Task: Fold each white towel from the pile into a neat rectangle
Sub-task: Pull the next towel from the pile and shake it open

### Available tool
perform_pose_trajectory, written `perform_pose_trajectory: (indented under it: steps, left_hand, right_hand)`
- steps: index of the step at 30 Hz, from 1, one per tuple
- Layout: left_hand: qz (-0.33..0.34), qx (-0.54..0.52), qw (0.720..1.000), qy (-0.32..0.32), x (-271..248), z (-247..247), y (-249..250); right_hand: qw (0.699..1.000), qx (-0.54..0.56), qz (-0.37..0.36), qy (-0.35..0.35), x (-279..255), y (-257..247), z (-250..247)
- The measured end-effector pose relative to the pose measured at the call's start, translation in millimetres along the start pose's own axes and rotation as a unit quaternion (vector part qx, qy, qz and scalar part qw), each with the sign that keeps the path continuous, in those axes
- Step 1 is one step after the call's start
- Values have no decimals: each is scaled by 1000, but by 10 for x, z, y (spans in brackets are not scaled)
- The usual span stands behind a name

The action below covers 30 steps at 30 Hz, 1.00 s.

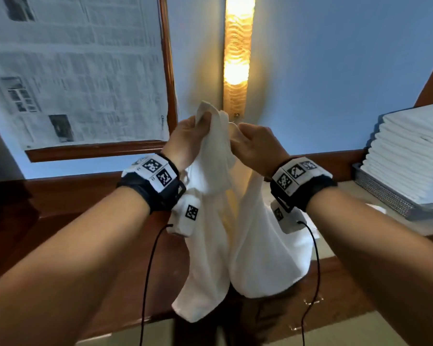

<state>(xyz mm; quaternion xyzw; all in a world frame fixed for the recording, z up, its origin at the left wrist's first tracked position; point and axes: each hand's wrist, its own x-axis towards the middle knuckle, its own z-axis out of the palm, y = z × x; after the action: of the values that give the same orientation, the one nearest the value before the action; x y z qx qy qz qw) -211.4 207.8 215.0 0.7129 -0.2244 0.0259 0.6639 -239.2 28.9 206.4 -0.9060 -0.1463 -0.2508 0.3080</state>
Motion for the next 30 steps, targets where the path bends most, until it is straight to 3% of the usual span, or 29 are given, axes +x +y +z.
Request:
perform_pose_trajectory:
  steps: [2, 4, 8, 11, 14, 16, 19, 22, 24, 26, 30]
  left_hand:
    - [7, 36, 999, 12, -193, -225, 77]
    - [14, 60, 998, 22, -396, -445, 123]
    - [15, 80, 994, 69, -811, -920, 236]
    - [19, 179, 978, 107, -1147, -1287, 303]
    - [-4, 217, 972, 94, -1414, -1553, 296]
    - [-45, 164, 980, 99, -1543, -1640, 205]
    - [-73, 139, 987, 38, -1762, -1604, 49]
    - [-64, 95, 993, 11, -1948, -1477, -48]
    - [-60, 37, 997, 3, -2022, -1403, -78]
    - [-49, 15, 998, 21, -2029, -1416, -95]
    - [-21, 82, 993, 83, -2029, -1578, 78]
  right_hand:
    - [998, -46, -44, 9, -210, -162, 224]
    - [997, -70, -43, 7, -430, -250, 453]
    - [995, -40, 88, -19, -947, -180, 814]
    - [974, -68, 201, -76, -1331, -30, 982]
    - [968, -7, 247, -40, -1449, -146, 1074]
    - [976, 45, 213, -16, -1327, -444, 1111]
    - [983, 107, 148, -32, -1094, -1058, 1096]
    - [995, 81, 56, -33, -895, -1560, 1074]
    - [997, 59, 34, -26, -796, -1768, 1059]
    - [999, 40, 16, -19, -761, -1867, 1058]
    - [997, 48, -5, -61, -966, -1842, 1080]
